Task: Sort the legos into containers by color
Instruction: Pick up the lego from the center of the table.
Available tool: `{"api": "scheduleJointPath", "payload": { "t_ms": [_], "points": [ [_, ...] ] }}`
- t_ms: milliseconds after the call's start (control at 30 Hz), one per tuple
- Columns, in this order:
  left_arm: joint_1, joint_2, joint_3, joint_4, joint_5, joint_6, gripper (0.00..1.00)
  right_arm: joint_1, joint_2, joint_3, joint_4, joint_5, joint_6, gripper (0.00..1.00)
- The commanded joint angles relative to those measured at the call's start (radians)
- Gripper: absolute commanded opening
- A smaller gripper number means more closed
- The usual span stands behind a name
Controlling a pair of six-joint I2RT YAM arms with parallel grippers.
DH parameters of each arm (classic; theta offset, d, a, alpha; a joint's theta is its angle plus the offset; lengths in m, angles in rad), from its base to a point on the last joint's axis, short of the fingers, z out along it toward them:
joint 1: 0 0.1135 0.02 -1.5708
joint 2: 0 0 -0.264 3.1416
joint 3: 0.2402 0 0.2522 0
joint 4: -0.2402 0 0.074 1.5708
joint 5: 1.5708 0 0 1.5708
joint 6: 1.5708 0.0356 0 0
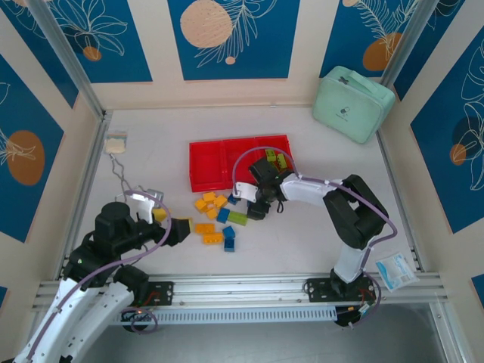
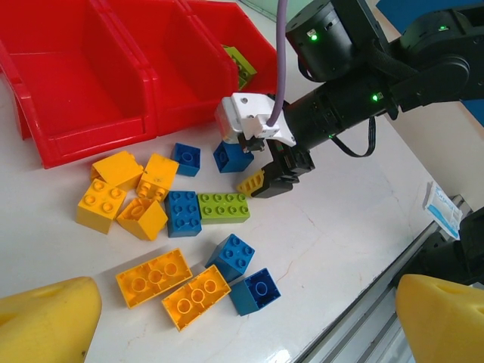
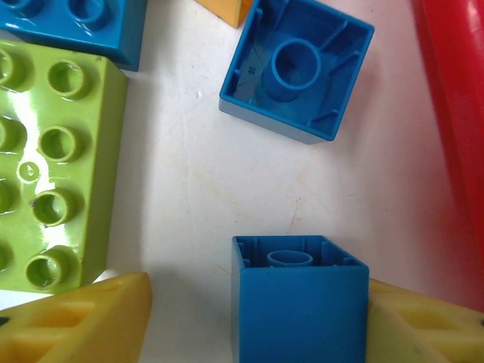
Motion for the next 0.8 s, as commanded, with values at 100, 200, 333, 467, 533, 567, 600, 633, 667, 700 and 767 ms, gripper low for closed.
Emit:
{"api": "scheduleJointPath", "payload": {
  "t_ms": [100, 200, 333, 467, 533, 567, 600, 633, 667, 700, 767],
  "points": [
    [-0.009, -0.016, -0.004, 0.000, -0.016, 0.002, 0.99, -0.021, 0.078, 0.098, -0.121, -0.060, 0.070, 0.49],
    [-0.010, -0.018, -0.004, 0.001, -0.015, 0.002, 0.99, -0.018, 0.075, 0.089, -0.121, -0.048, 0.072, 0.40],
    [-0.011, -0.016, -0.005, 0.002, -0.014, 0.002, 0.99, -0.017, 0.055, 0.094, -0.164, -0.049, 0.080, 0.25],
    [-0.010, -0.017, -0.004, 0.002, -0.022, 0.001, 0.99, -0.015, -0.002, 0.084, -0.170, -0.045, 0.115, 0.16],
    [-0.011, -0.018, -0.006, 0.002, -0.024, 0.001, 0.99, -0.016, -0.038, 0.113, -0.190, -0.072, 0.174, 0.15],
    [-0.010, -0.018, -0.006, 0.004, -0.025, 0.001, 0.99, -0.015, -0.061, 0.134, -0.198, -0.099, 0.213, 0.15],
    [-0.010, -0.018, -0.007, 0.004, -0.025, -0.001, 0.99, -0.015, -0.086, 0.150, -0.188, -0.127, 0.248, 0.15],
    [-0.010, -0.018, -0.009, 0.005, -0.025, 0.000, 0.99, -0.015, -0.106, 0.162, -0.172, -0.145, 0.276, 0.15],
    [-0.011, -0.018, -0.008, 0.005, -0.026, -0.001, 0.99, -0.014, -0.124, 0.178, -0.150, -0.154, 0.312, 0.14],
    [-0.010, -0.017, -0.008, 0.005, -0.027, -0.001, 0.99, -0.014, -0.135, 0.198, -0.129, -0.158, 0.339, 0.13],
    [-0.010, -0.016, -0.008, 0.005, -0.027, -0.001, 0.99, -0.017, -0.131, 0.247, -0.106, -0.157, 0.394, 0.12]
  ]
}}
